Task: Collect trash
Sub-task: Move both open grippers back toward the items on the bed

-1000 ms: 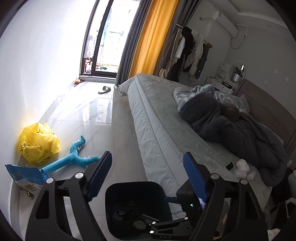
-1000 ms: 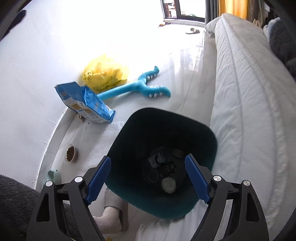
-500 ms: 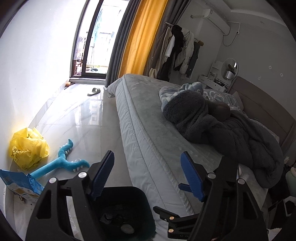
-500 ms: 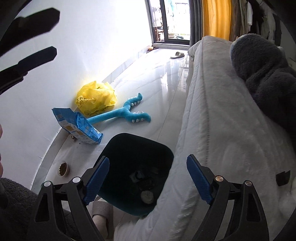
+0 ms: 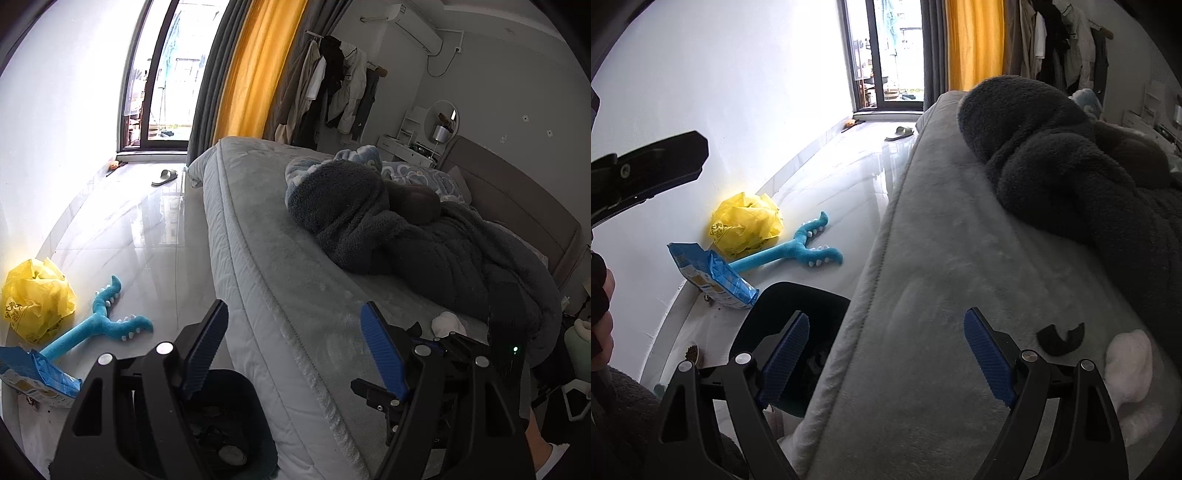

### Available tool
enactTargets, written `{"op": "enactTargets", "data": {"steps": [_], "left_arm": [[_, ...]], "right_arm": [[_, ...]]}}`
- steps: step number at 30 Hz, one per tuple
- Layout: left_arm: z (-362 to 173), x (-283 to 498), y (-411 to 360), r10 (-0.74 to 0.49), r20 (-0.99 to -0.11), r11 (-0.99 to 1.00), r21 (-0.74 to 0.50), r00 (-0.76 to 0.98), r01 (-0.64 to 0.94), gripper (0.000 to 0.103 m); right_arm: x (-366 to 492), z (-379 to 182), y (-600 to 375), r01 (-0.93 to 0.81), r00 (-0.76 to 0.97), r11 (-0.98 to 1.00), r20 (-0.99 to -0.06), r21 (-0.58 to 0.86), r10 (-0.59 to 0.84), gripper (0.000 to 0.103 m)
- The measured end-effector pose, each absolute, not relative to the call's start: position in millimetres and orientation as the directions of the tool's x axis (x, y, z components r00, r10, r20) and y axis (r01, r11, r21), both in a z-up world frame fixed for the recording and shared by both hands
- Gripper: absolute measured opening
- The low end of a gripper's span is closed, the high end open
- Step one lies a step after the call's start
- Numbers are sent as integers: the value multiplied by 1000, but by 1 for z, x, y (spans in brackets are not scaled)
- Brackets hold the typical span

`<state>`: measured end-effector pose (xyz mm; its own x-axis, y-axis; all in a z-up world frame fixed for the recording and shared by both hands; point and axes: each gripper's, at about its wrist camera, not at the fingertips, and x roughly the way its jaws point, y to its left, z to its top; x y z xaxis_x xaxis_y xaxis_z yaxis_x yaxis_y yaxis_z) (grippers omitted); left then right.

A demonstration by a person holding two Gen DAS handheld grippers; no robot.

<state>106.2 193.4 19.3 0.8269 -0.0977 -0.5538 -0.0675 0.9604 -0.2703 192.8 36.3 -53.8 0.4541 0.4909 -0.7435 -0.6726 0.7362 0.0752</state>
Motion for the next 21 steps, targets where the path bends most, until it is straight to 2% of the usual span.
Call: {"op": "enactTargets", "data": {"steps": [21], "left_arm": [[-5, 157, 106, -214, -596, 966, -245, 774, 78, 81]], "right_arm": [[225, -52, -108, -485, 601, 875, -726, 2, 335, 90]]}}
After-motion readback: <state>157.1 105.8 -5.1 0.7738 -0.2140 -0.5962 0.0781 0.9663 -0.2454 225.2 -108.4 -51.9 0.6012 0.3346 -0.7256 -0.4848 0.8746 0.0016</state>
